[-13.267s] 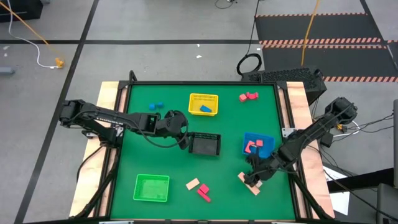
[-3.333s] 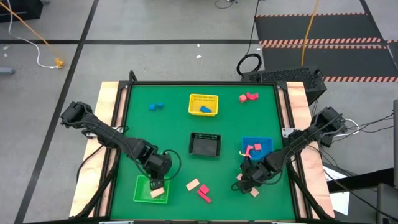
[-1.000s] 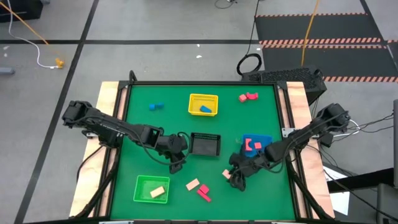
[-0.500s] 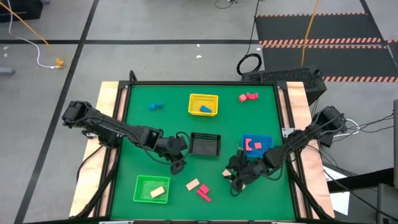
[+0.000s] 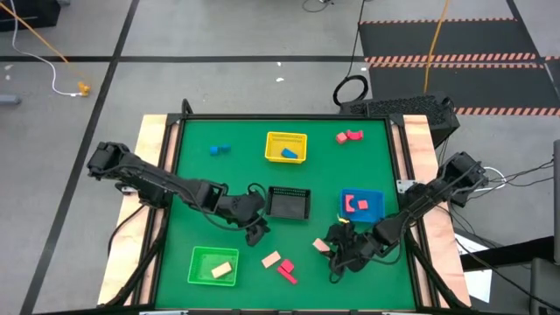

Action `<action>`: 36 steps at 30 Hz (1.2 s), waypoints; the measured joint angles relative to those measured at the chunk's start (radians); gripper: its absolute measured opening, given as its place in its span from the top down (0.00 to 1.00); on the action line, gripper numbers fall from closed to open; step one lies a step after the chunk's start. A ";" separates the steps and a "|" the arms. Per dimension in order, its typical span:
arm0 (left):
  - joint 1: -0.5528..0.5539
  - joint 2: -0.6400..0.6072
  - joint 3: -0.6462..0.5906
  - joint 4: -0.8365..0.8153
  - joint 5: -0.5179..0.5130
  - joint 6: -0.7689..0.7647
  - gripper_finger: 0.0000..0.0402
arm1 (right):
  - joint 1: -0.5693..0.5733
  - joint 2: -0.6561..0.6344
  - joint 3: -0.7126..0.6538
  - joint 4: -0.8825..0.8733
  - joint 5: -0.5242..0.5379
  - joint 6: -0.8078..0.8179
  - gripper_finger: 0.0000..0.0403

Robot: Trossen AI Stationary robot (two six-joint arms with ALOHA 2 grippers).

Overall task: Sort & place blocks by color
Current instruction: Put the right brown block into the green bin

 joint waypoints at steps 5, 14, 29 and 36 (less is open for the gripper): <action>-0.022 0.000 0.000 0.029 -0.006 -0.002 0.64 | 0.025 0.049 0.001 -0.006 -0.002 -0.003 0.47; -0.073 0.000 0.000 0.040 -0.088 -0.035 0.64 | 0.043 0.159 0.004 0.015 0.037 -0.025 0.43; -0.095 0.000 0.000 0.040 -0.133 -0.028 0.64 | 0.061 0.221 0.003 0.019 0.183 -0.150 0.72; -0.095 0.000 0.000 0.049 -0.133 -0.076 0.64 | 0.061 0.184 -0.002 0.082 0.162 -0.145 0.72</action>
